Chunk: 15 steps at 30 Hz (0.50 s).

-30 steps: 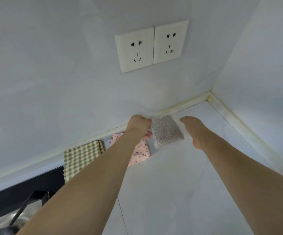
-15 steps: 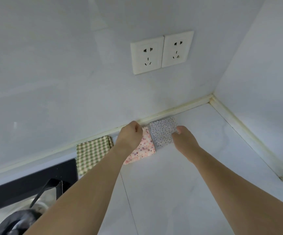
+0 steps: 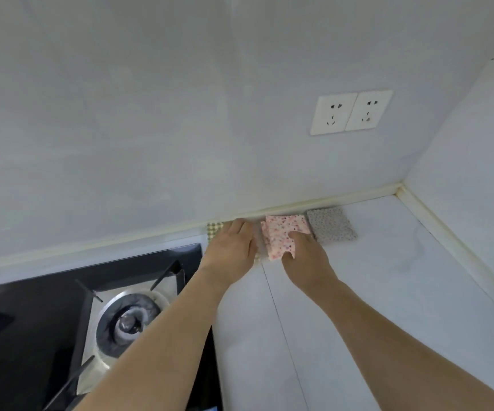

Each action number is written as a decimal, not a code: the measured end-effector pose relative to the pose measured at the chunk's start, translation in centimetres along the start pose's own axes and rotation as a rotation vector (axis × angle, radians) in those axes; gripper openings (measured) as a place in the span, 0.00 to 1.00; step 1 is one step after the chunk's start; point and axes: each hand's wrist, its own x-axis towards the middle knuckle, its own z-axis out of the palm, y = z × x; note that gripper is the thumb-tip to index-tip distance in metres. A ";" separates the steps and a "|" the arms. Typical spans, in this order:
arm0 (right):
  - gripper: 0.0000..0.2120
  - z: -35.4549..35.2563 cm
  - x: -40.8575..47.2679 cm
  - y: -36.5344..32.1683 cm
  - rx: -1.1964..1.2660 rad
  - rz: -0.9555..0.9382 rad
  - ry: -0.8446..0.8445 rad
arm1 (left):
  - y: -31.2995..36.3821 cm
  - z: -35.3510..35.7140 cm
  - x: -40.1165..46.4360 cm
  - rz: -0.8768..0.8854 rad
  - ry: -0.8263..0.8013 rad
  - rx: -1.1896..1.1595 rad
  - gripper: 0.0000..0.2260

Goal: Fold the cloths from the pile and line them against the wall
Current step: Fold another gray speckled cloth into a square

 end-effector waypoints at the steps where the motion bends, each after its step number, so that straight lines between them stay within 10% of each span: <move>1: 0.24 0.1 -0.7 -1.3 -0.007 -0.010 -0.007 | -0.8 -1.0 -1.0 -0.003 0.006 0.019 0.15; 15: 0.23 4.4 -11.0 -22.1 -0.005 -0.175 -0.021 | -14.6 -15.6 -18.4 -0.183 0.092 0.152 0.18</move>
